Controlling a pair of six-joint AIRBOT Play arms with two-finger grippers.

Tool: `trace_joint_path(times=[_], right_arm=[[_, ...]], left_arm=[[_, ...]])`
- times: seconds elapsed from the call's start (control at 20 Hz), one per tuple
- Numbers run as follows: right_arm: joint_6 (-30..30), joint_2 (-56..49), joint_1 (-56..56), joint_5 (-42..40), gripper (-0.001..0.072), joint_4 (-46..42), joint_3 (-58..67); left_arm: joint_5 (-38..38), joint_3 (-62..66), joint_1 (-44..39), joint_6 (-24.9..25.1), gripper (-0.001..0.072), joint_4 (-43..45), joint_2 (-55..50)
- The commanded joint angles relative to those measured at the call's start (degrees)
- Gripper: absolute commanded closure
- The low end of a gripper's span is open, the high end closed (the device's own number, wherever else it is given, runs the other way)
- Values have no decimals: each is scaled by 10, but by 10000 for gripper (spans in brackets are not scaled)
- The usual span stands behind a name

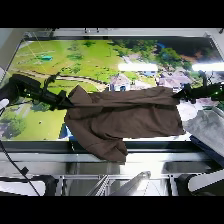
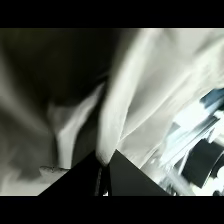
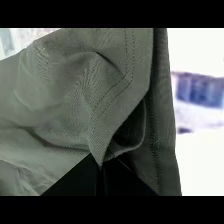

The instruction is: Fold the shirts.

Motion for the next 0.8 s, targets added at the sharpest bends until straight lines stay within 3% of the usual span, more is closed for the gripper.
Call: trace_joint_path(times=[0.0, 0.5, 0.55, 0.6, 0.65, 0.75], right_arm=[[0, -2, 3, -4, 698, 7, 1], [0, -2, 5, -12, 684, 5, 1], [-1, -1, 5, -2, 483, 5, 1], [0, -1, 3, 12, 153, 5, 1], [-5, 0, -2, 29, 85, 5, 2], [-6, 8, -16, 47, 87, 5, 3]], left_arm=[[9, 59, 0, 2, 702, -24, -6], [19, 68, -48, -4, 701, 18, -69], [27, 70, -48, -4, 601, 20, -67], [44, 78, -43, -4, 305, 20, -66], [64, 93, -37, -5, 23, 21, -66], [107, 127, -23, -35, -8, 22, -66]])
